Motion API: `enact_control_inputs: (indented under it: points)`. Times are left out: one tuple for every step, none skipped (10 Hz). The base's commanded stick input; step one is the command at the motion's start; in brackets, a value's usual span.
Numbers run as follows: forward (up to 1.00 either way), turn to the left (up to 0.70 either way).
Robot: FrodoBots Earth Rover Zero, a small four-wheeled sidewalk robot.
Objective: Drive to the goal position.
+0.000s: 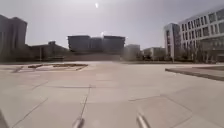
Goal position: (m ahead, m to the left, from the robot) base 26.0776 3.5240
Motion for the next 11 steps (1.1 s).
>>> enact_control_inputs:
  points:
    - [0.70,0.00]
    - [0.70,0.00]
    - [0.70,0.00]
    - [0.70,0.00]
    - [0.70,0.00]
    - [0.70,0.00]
    - [0.70,0.00]
    - [0.70,0.00]
    - [0.70,0.00]
    - [0.70,0.00]
    - [0.70,0.00]
